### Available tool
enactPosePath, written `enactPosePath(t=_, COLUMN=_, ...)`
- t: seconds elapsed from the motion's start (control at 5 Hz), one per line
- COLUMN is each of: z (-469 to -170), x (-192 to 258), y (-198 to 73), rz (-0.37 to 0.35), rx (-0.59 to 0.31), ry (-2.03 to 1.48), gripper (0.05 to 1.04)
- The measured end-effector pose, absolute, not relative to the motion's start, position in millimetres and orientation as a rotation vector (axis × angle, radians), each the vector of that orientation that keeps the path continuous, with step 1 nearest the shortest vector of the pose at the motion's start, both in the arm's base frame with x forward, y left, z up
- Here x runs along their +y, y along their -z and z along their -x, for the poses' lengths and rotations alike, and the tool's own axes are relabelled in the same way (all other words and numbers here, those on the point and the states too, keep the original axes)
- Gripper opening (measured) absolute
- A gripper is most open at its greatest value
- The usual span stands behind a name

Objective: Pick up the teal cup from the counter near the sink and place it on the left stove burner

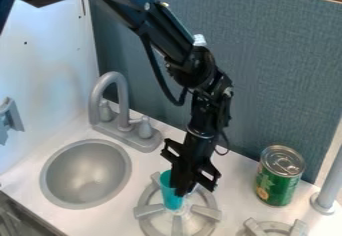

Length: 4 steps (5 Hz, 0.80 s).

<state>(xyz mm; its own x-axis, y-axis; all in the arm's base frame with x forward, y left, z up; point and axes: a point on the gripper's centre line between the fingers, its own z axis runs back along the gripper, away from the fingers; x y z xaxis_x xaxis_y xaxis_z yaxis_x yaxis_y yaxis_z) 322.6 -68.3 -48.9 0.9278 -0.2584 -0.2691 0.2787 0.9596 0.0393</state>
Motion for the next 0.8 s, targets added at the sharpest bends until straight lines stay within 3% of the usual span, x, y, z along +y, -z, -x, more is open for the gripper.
enactPosePath(t=0.6, z=-328.0, x=-72.5, y=59.8, rz=-0.065, rx=0.243, ry=0.266, gripper=0.132)
enactPosePath(t=0.8, z=-325.0, x=-73.2, y=65.5, rz=-0.080, rx=0.283, ry=0.260, gripper=0.338)
